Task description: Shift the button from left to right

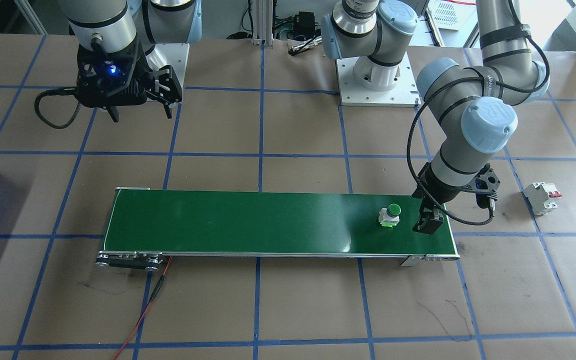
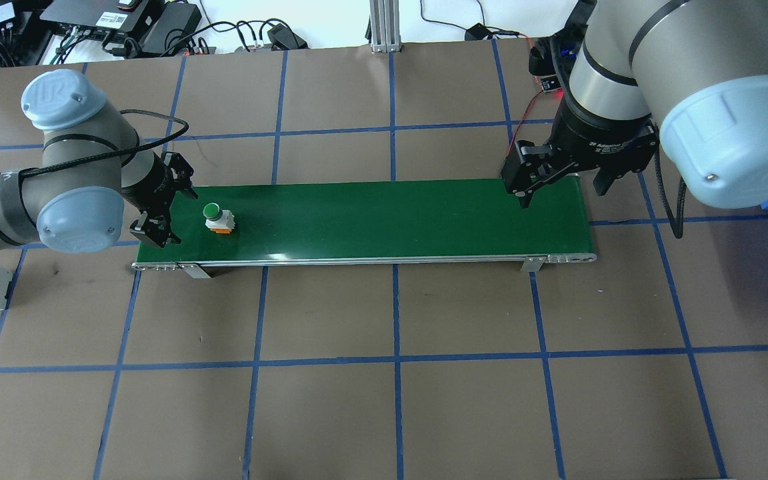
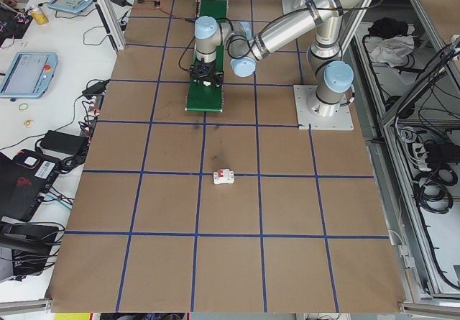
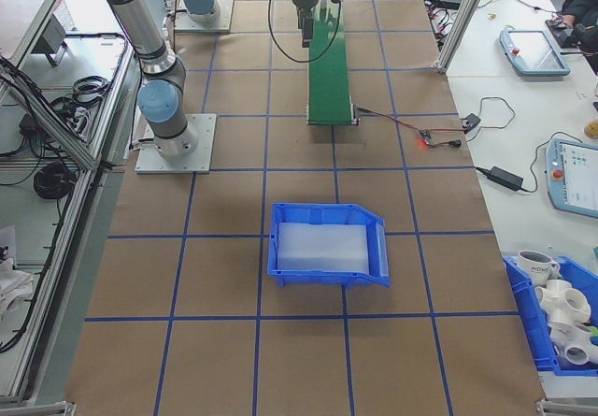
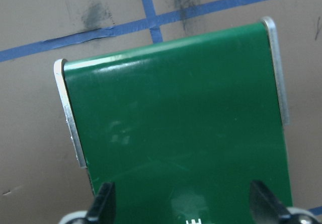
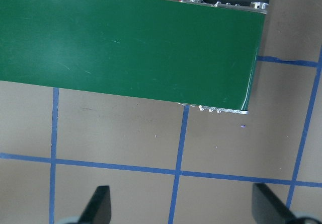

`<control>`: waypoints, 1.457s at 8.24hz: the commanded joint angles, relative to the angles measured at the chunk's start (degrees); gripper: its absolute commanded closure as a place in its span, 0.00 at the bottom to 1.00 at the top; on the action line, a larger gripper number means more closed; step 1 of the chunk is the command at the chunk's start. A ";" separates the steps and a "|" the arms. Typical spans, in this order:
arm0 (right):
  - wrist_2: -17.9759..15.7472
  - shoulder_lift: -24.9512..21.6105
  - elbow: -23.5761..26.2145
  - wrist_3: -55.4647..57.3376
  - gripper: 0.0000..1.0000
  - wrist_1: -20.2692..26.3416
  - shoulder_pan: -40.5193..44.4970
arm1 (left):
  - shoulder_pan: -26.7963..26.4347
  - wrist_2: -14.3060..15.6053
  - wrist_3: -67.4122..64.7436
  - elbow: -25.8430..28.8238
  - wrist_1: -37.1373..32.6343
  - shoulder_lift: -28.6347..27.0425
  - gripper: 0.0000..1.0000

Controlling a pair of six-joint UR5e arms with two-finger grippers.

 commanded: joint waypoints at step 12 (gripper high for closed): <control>1.31 15.29 5.36 0.53 0.00 -21.29 -0.20 | -14.06 2.26 52.89 32.58 -41.10 10.64 0.00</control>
